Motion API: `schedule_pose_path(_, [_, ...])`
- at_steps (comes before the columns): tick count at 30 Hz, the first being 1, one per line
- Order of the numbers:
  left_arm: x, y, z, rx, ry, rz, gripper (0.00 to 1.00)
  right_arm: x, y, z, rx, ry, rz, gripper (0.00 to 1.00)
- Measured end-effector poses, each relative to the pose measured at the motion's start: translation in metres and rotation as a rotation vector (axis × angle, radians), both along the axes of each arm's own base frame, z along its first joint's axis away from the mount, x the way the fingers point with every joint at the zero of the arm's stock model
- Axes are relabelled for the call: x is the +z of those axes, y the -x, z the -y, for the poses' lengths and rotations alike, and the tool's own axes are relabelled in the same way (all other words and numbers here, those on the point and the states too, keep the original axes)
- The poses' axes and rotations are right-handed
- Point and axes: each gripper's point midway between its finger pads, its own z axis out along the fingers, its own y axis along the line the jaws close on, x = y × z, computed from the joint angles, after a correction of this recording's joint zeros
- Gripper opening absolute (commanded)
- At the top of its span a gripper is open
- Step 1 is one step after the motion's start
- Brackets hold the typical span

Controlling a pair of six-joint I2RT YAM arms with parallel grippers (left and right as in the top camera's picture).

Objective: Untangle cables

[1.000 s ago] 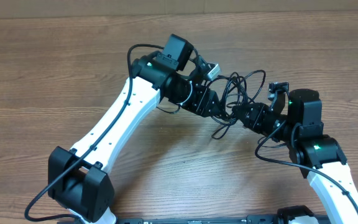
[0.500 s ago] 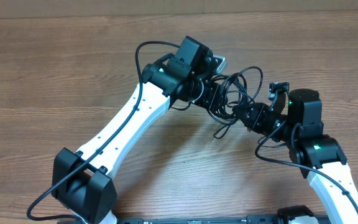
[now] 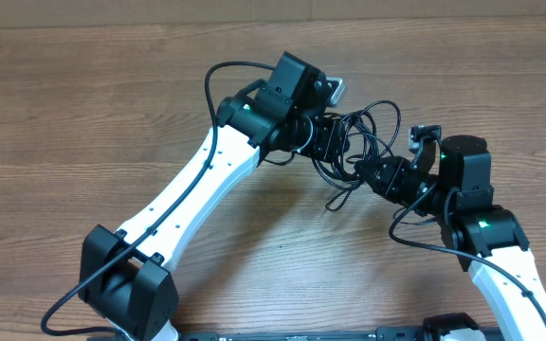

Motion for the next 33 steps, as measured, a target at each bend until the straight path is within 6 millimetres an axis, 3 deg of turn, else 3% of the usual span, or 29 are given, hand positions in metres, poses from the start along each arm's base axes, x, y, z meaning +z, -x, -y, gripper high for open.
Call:
schedule_pose_path(9, [-0.016, 0.026, -0.017, -0.03, -0.073, -0.12, 0.49, -0.001, 0.002, -0.001, 0.004, -0.002, -0.008, 0.04])
schedule_pose_path(17, [-0.002, 0.016, -0.039, -0.046, 0.0, -0.127, 0.48, -0.001, 0.002, -0.001, 0.005, -0.002, -0.007, 0.04])
schedule_pose_path(20, [0.004, 0.013, -0.044, -0.068, 0.048, -0.127, 0.37, -0.001, 0.002, -0.001, 0.005, -0.002, -0.008, 0.04])
schedule_pose_path(33, [0.009, 0.013, -0.046, -0.098, 0.09, -0.127, 0.37, -0.001, 0.001, 0.0, 0.003, -0.001, -0.007, 0.04])
